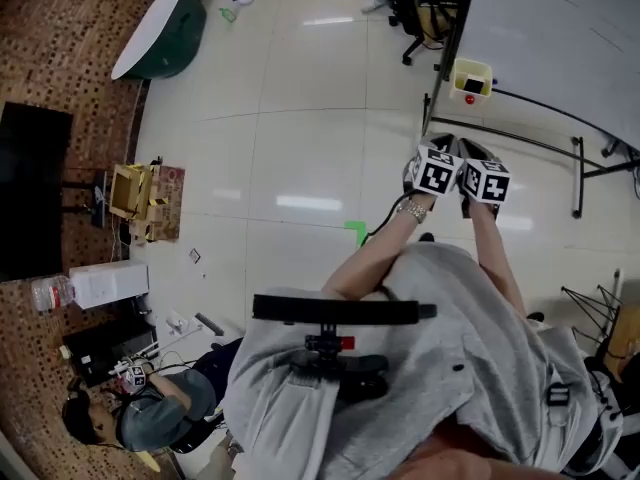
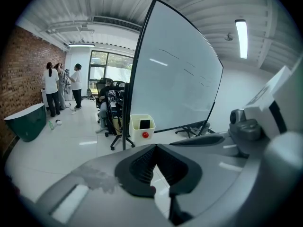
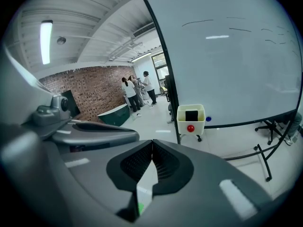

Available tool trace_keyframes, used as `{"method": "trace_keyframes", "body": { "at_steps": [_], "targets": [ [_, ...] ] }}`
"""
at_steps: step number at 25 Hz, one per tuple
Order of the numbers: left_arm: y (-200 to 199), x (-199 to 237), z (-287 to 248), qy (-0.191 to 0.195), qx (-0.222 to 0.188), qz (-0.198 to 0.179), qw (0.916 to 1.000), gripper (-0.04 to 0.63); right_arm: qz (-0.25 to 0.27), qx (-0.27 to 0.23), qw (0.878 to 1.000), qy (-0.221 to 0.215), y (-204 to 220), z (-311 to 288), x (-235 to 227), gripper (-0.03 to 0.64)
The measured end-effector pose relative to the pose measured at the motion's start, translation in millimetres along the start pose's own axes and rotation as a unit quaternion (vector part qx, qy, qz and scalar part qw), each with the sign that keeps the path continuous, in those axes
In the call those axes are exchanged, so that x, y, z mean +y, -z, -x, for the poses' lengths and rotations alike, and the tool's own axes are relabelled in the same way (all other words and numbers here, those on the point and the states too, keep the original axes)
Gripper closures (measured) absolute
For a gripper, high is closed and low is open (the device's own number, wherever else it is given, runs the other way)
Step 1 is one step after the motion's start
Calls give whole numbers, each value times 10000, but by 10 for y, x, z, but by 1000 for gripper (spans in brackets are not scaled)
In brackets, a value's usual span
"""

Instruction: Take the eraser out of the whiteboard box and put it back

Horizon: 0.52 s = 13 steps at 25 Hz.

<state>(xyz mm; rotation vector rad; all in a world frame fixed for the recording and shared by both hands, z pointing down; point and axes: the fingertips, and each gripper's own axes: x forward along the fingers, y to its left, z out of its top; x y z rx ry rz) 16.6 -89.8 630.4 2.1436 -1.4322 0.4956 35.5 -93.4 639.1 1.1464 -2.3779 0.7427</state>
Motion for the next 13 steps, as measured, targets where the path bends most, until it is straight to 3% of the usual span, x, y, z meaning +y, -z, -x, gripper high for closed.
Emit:
{"method": "trace_keyframes", "body": {
  "at_steps": [13],
  "targets": [
    [31, -200, -102, 167, 64, -49, 9998, 589, -164, -21, 9999, 13, 69, 90, -165, 614]
  ]
}}
